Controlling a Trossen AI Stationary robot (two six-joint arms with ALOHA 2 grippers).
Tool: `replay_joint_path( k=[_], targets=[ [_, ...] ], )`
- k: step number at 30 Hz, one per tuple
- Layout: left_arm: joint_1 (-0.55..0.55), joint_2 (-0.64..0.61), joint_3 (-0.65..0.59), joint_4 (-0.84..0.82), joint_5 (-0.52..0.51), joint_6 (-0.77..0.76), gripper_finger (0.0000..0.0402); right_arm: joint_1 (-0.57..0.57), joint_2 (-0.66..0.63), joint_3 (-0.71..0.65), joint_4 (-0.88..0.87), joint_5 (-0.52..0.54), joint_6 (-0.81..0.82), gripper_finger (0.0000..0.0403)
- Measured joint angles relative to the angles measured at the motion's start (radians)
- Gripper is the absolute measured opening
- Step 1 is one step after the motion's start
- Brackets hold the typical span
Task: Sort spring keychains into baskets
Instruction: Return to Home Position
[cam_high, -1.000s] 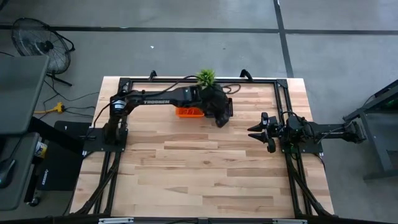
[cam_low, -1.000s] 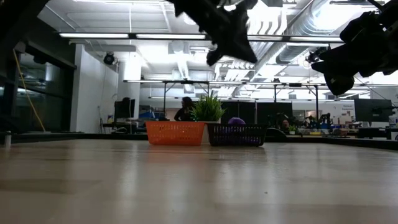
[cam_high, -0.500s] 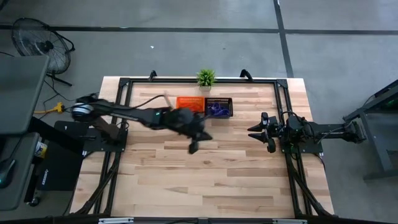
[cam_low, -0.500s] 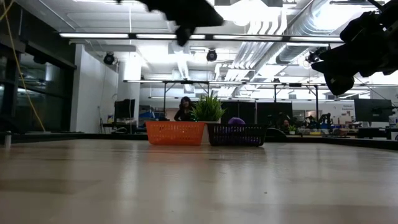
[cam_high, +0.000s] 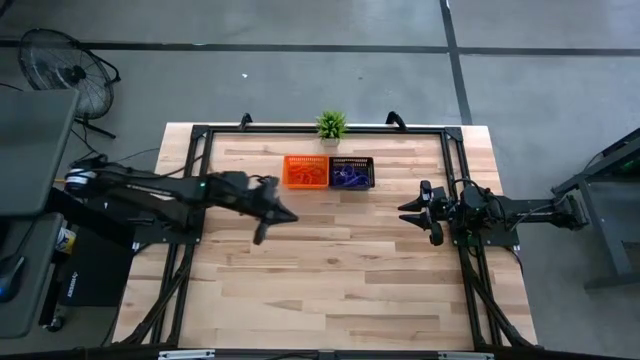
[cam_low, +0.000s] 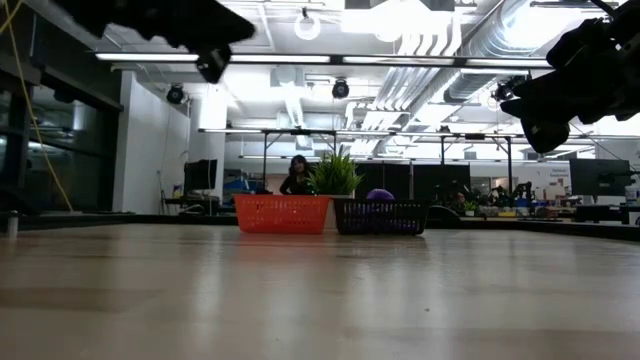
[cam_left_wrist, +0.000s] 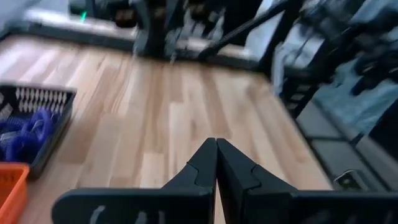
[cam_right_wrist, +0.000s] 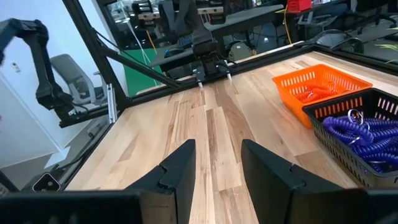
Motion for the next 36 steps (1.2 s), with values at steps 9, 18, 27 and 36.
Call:
replay_joint_path(
  k=[9, 18, 27, 36],
  targets=[
    [0.001, -0.243, -0.322, 0.259, 0.021, -0.008, 0.0, 0.0, 0.0, 0.0, 0.001, 0.0, 0.0, 0.0124],
    [0.001, -0.378, -0.559, 0.486, 0.044, 0.012, 0.0, 0.0, 0.0, 0.0, 0.001, 0.0, 0.0, 0.0124],
    [0.001, -0.508, -0.649, 0.523, 0.063, 0.028, 0.0, 0.0, 0.0, 0.0, 0.001, 0.0, 0.0, 0.0124],
    [0.015, -0.685, -0.65, 0.36, 0.065, 0.094, 0.0, 0.0, 0.0, 0.0, 0.0, 0.0, 0.0, 0.0124]
  ],
)
